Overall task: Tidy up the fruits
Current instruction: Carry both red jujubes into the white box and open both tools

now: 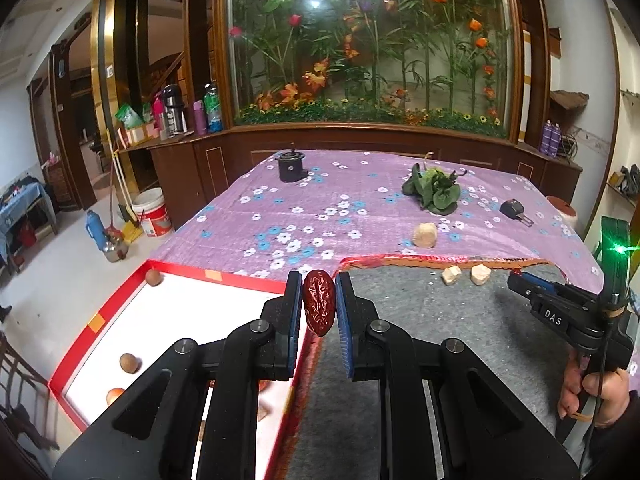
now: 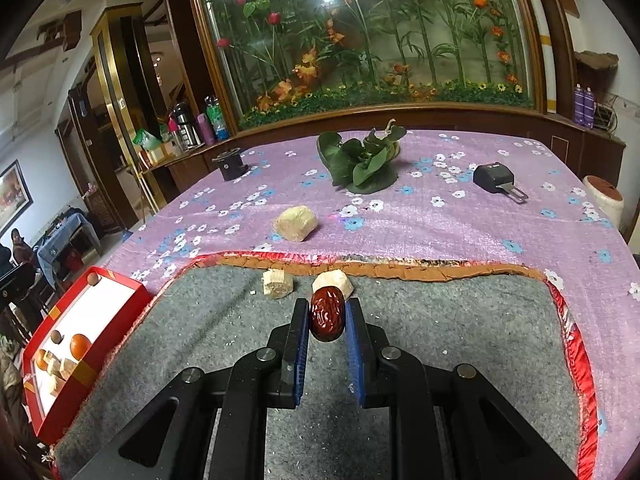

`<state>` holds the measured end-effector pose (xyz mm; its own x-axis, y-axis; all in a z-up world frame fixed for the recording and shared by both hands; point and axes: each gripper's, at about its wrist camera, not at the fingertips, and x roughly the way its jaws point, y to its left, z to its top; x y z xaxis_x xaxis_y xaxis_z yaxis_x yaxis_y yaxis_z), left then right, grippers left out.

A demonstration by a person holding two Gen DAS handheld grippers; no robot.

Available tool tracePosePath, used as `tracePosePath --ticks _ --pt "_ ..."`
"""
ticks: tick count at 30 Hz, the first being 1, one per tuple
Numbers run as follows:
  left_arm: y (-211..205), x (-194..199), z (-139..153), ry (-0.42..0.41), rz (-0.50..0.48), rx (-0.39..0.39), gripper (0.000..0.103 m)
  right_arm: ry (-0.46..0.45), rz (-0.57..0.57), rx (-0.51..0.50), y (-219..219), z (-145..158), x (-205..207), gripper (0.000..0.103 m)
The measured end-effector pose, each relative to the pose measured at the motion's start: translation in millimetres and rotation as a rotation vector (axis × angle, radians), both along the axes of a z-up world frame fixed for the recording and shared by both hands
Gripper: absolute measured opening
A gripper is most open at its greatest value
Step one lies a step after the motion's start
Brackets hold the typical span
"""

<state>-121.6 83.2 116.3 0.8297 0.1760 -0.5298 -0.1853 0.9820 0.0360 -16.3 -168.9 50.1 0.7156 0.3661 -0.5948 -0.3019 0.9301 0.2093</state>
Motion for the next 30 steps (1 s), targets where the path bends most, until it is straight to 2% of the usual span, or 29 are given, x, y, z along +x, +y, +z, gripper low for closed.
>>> tracePosePath --ticks 7,20,30 --pt "26.5 -11.1 -1.5 -0.006 0.028 -0.03 0.016 -0.003 0.008 0.021 14.0 11.9 -11.1 0.018" --pt "80.7 -39.8 -7.6 -0.021 0.112 -0.08 0.016 -0.093 0.282 0.091 135.9 62.5 -68.5 0.017" --pt "117.0 -56.8 -15.0 -0.027 0.173 -0.118 0.016 -0.073 0.426 0.078 206.3 60.1 -95.5 0.017"
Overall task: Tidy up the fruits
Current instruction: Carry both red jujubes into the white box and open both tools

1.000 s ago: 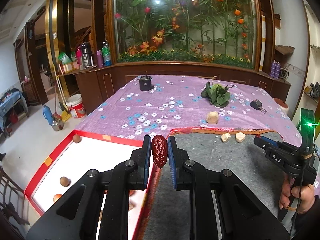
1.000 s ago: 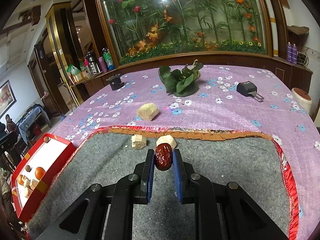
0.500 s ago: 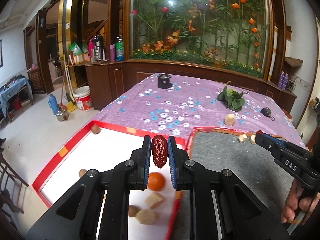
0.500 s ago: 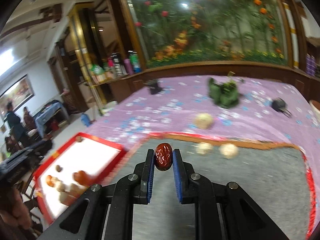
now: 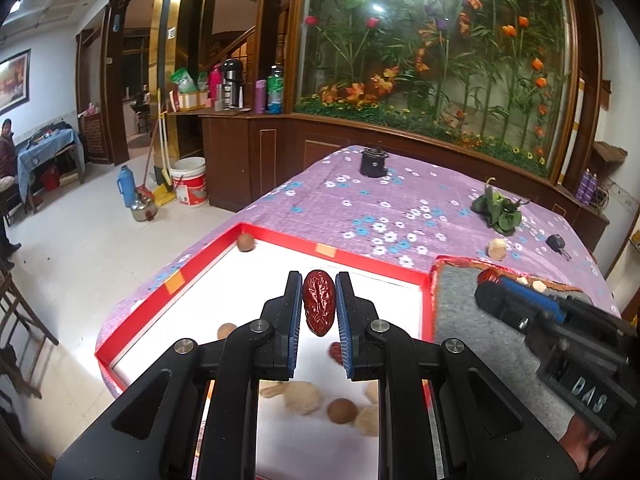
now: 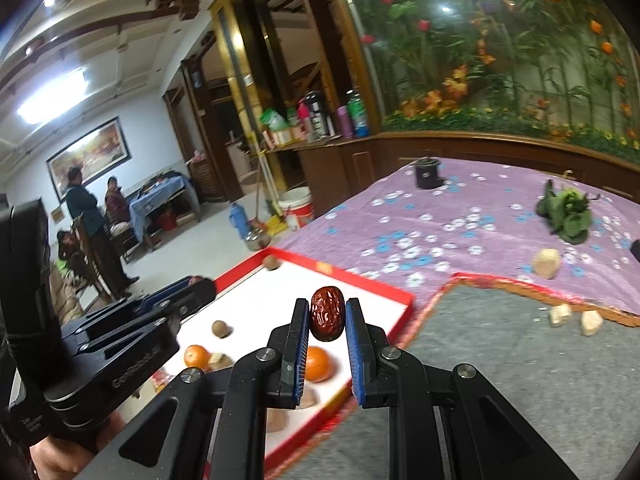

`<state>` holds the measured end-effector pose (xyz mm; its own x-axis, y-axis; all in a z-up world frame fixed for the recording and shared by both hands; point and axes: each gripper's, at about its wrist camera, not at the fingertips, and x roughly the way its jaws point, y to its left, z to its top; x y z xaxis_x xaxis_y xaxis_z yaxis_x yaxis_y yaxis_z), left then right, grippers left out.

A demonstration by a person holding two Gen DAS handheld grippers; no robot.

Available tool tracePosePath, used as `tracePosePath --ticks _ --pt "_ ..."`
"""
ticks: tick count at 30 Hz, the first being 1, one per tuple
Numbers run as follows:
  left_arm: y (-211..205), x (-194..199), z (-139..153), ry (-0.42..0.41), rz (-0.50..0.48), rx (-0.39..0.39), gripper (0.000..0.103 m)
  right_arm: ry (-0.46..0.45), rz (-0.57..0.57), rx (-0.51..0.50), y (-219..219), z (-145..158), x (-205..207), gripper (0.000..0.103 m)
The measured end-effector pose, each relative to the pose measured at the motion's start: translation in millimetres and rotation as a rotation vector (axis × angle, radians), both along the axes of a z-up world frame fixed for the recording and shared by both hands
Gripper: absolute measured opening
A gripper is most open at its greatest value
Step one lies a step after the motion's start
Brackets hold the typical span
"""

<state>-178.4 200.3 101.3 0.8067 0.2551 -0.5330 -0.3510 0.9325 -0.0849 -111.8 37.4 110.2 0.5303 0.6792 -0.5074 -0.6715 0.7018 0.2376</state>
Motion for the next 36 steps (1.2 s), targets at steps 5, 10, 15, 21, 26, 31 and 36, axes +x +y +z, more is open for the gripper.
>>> tracePosePath --ticks 5,10,15,21,26,31,36 --pt "13.8 -4.1 -5.6 0.004 0.02 -0.017 0.016 0.003 0.047 -0.032 24.4 -8.6 -12.0 0.017" --pt "23.2 -5.1 -10.6 0.012 0.034 -0.029 0.016 0.011 0.073 -0.051 39.6 -15.1 -16.5 0.017" --pt "29.0 -2.9 -15.5 0.025 0.043 -0.037 0.016 0.024 0.078 -0.064 46.4 -21.0 -13.1 0.017" --pt "36.1 0.9 -24.2 0.052 0.053 -0.045 0.016 0.051 0.08 -0.099 56.8 -32.9 -8.9 0.017" --pt "41.3 4.7 -32.6 0.082 0.063 -0.052 0.016 0.072 0.076 -0.127 63.9 -43.1 -4.1 0.017" --pt "41.2 10.2 -39.4 0.121 0.069 -0.053 0.023 0.094 0.079 -0.142 66.1 -48.0 -1.8 0.017" --pt "35.1 12.0 -39.3 0.125 0.076 -0.033 0.058 0.08 0.084 -0.135 63.0 -43.6 -4.2 0.019"
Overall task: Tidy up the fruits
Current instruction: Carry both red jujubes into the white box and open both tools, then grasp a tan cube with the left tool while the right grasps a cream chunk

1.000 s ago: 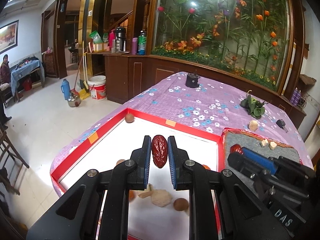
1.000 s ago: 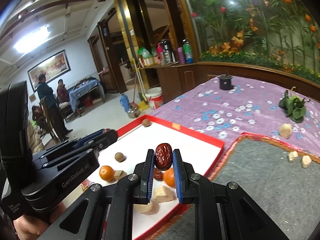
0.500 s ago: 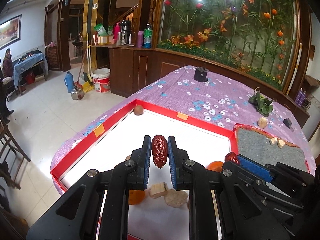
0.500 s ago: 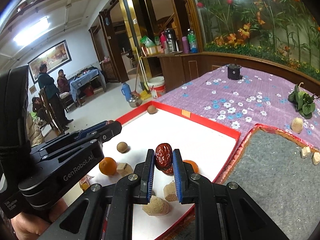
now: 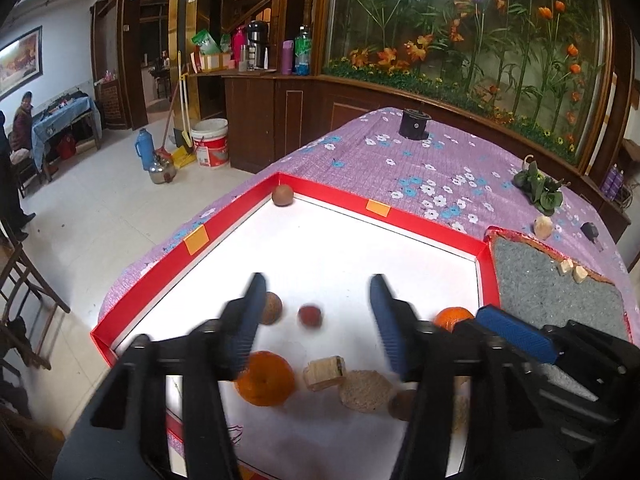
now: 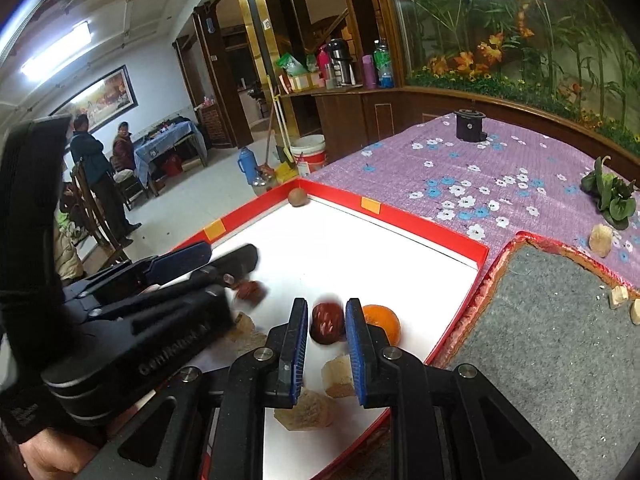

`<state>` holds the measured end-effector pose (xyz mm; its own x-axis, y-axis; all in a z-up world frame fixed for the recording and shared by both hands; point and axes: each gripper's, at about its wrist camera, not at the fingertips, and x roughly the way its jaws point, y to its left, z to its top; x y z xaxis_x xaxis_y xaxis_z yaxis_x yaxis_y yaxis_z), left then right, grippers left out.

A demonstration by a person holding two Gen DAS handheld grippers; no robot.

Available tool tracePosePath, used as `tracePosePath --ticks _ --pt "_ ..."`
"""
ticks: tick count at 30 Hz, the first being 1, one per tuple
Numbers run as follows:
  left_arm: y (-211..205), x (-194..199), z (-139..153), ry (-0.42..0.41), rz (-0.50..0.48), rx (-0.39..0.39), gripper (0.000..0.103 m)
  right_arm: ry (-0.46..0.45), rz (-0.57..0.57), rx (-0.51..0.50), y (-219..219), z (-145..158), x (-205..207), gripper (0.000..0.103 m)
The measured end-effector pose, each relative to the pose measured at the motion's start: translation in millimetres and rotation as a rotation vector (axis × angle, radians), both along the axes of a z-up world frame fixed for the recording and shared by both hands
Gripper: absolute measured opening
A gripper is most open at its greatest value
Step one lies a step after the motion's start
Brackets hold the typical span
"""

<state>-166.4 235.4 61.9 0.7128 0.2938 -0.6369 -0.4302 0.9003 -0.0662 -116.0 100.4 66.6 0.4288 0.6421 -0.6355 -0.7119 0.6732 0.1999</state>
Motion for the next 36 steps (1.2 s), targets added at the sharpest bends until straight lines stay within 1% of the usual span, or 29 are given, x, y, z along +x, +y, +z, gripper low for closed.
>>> tracePosePath --ticks 2,3,5,9,12,15,17,18,21,23,25,26,28,30,33,34,35,36 --pt "-3.3 1.3 1.7 0.003 -0.002 0.018 0.058 -0.008 -0.011 0.027 -8.0 4.8 1.4 0.022" --pt "-4.7 2.2 2.2 0.007 -0.005 0.023 0.058 -0.016 -0.03 0.037 -15.4 7.9 4.7 0.025" --pt "-8.0 4.3 2.4 0.014 -0.014 0.023 0.058 -0.034 -0.067 0.041 -27.8 12.1 10.7 0.028" --pt "-17.4 8.7 2.4 0.028 -0.033 0.037 0.059 -0.072 -0.22 0.019 -76.8 14.3 39.7 0.032" --pt "-26.5 12.4 3.8 0.034 -0.053 0.049 0.059 -0.084 -0.396 -0.046 -130.1 7.8 74.8 0.034" --pt "-37.4 16.3 7.6 0.034 -0.074 0.059 0.059 -0.083 -0.59 -0.166 -180.5 -2.7 108.9 0.035" --pt "-46.4 20.1 9.9 0.035 -0.093 0.07 0.059 -0.05 -0.677 -0.226 -208.8 -12.2 127.7 0.035" --pt "-52.6 22.6 11.5 0.037 -0.107 0.078 0.059 -0.016 -0.696 -0.231 -222.5 -17.9 137.2 0.036" --pt "-75.3 29.9 15.8 0.046 -0.157 0.113 0.059 0.033 -0.707 -0.159 -246.9 -27.9 149.9 0.036" --pt "-89.3 34.8 17.5 0.053 -0.186 0.13 0.059 0.073 -0.669 -0.117 -250.7 -32.6 156.0 0.036" --pt "-104.0 39.7 18.3 0.059 -0.213 0.147 0.059 0.084 -0.616 -0.07 -249.9 -31.3 159.2 0.036" --pt "-110.6 41.8 18.2 0.062 -0.227 0.153 0.059 0.08 -0.599 -0.064 -248.4 -29.7 160.7 0.036" --pt "-125.2 47.1 18.4 0.073 -0.26 0.166 0.059 0.076 -0.586 -0.075 -241.6 -31.5 163.1 0.039" --pt "-137.4 51.4 18.5 0.082 -0.284 0.181 0.059 0.087 -0.566 -0.079 -236.1 -34.8 167.2 0.048" --pt "-158.8 60.3 19.4 0.093 -0.325 0.208 0.059 0.125 -0.512 -0.08 -230.5 -41.1 172.2 0.049" --pt "-163.8 62.4 19.9 0.095 -0.334 0.215 0.059 0.136 -0.503 -0.07 -230.4 -41.9 173.4 0.049" --pt "-170.1 65.1 20.4 0.097 -0.345 0.222 0.059 0.14 -0.499 -0.056 -232.0 -42.9 173.2 0.042" --pt "-175.8 68.0 20.5 0.101 -0.355 0.228 0.059 0.144 -0.49 -0.038 -233.5 -42.4 174.2 0.032"
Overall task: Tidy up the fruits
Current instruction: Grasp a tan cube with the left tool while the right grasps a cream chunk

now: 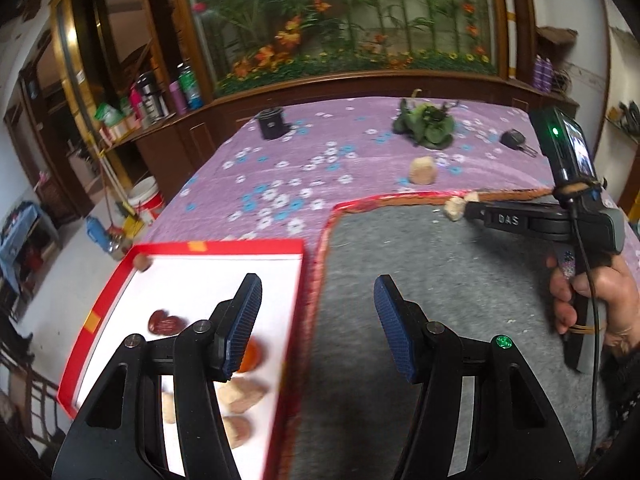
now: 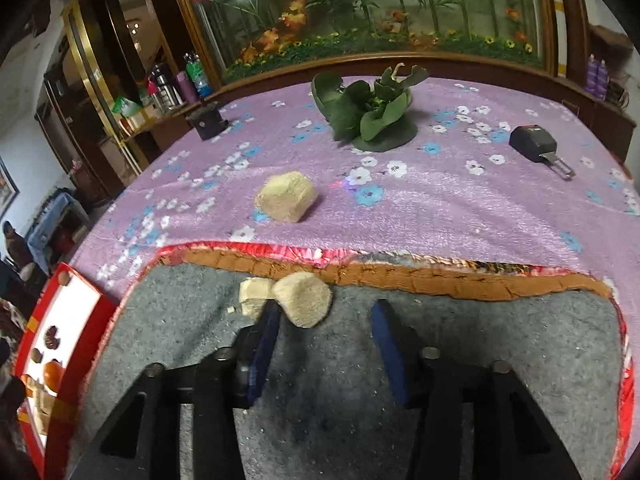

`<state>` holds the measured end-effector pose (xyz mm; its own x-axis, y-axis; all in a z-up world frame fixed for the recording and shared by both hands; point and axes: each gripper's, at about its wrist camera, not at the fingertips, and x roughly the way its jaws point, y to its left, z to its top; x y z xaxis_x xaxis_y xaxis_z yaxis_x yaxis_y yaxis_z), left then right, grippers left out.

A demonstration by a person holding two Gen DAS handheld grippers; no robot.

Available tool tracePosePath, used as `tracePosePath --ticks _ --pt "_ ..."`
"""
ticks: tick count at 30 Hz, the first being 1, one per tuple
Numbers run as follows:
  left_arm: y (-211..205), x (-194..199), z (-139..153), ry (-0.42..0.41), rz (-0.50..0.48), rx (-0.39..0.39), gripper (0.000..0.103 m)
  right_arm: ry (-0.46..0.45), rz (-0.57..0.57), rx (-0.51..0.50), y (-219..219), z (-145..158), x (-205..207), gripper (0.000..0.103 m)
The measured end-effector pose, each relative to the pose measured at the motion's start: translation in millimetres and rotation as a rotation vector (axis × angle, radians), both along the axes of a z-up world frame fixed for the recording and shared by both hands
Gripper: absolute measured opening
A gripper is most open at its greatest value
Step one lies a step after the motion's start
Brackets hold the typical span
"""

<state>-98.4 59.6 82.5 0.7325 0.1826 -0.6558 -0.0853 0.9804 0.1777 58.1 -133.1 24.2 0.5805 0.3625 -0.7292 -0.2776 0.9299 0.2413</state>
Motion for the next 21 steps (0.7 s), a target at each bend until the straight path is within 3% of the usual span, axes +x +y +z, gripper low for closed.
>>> tracePosePath --ticks 2,5,8,14,17,21 --pt "-10.4 6.6 -0.6 0.009 -0.017 0.011 0.059 0.002 0.015 0.057 -4.2 2.7 0.2 0.016" --pt "-27.2 23.4 -2.2 0.024 -0.049 0.031 0.059 0.043 0.013 0.153 -16.4 7.5 2.9 0.015" --pt "-42.3 45.0 -4.5 0.036 -0.078 0.04 0.059 0.084 -0.01 0.293 -38.6 11.3 7.7 0.004" --pt "-75.5 100.7 -28.2 0.132 -0.166 0.005 0.059 0.151 -0.097 0.469 -79.8 12.2 16.5 0.004" --pt "-84.3 113.8 -37.5 0.152 -0.205 -0.008 0.059 0.203 -0.064 0.527 -80.1 9.9 19.8 0.004" --pt "-86.6 113.9 -43.7 0.166 -0.212 0.013 0.059 0.268 -0.037 0.521 -63.4 3.6 22.3 0.012"
